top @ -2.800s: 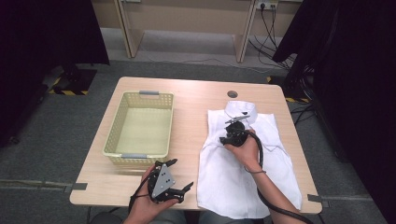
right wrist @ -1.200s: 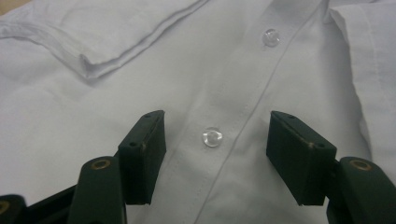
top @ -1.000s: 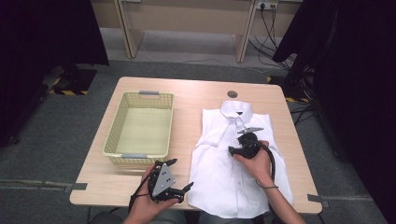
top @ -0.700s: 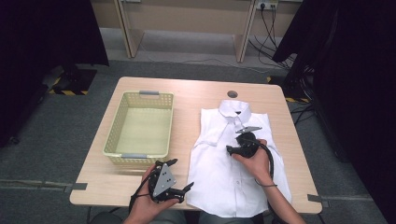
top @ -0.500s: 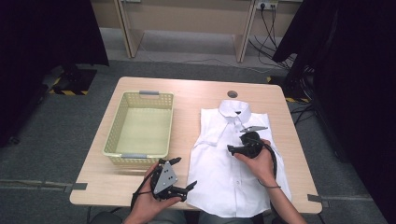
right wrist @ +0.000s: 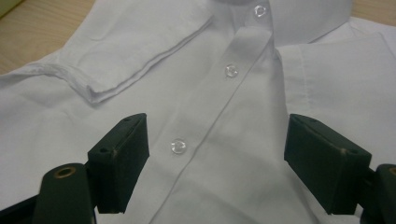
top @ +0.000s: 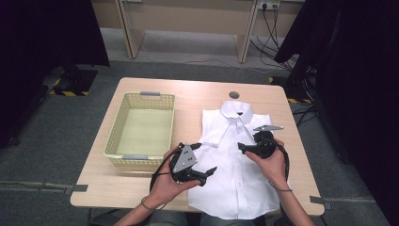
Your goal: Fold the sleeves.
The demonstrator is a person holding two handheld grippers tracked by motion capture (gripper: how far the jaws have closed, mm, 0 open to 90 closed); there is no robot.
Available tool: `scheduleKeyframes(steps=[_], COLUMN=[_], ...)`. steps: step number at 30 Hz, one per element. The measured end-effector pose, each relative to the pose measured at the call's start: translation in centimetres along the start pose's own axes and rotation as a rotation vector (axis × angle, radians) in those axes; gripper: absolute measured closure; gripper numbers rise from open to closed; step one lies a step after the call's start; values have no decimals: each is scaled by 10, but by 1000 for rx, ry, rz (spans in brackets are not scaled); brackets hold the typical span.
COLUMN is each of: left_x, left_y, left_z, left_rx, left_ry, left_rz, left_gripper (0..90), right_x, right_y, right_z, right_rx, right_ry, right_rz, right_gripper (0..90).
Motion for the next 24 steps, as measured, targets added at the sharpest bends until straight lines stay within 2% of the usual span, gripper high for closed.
scheduleKeyframes(steps=[6,14,20,24], left_x=[7,15,23,26], left_y=[27,53,79,89], left_z=[12,28,44,52], left_rx=[-13,4,20,35], left_ry=[-13,-30,-35,-38], left_rz=[31,51,80,89], left_gripper=[93,94,96,101], right_x=[0,6,15,19], right_y=[-4,-9,-9,-7], right_z=[-10,-23,-32,-36], right_rx=[-17,-43,-61,-69], right_ry=[1,13,13,16], right_rz=[-4,-17,-26,-25], right_gripper=[226,224,235,247])
Point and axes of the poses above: each handheld gripper's, and its own axes: y roughly forward along the jaws, x roughly out of its top, z roughly to its left, the point moved 7 cm from there along y, roughly forward along the jaws, and after that the axes turned 2 degrees about -x, right-handed, at the moved point
